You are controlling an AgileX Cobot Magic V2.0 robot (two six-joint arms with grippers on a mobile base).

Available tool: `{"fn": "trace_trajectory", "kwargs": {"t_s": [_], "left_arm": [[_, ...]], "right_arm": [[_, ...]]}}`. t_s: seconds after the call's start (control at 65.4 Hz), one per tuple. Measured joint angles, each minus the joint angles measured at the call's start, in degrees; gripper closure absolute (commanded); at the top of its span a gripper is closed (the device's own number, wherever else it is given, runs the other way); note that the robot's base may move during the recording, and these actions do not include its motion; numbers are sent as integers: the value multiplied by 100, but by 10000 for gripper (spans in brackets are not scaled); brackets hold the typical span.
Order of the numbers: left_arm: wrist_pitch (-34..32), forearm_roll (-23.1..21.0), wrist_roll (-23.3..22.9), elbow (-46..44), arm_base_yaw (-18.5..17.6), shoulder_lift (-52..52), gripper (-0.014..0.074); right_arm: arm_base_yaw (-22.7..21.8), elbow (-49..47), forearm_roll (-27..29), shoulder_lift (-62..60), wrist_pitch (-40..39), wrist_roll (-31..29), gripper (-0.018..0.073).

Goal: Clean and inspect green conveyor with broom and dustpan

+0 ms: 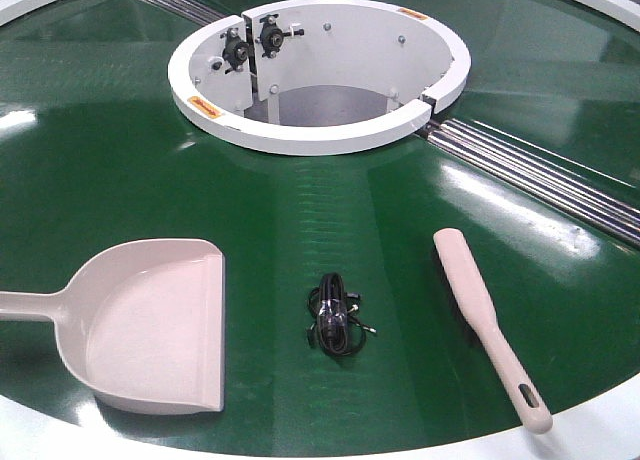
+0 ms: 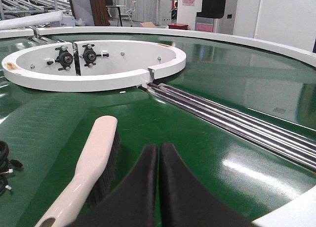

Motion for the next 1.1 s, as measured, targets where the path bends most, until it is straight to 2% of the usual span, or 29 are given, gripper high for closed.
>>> {"fn": "trace_trajectory", "kwargs": {"t_s": [1.1], "left_arm": [[-41,-2,0,0,0,0,603]], "right_arm": [[0,0,-1,0,-19,0,567]]}}
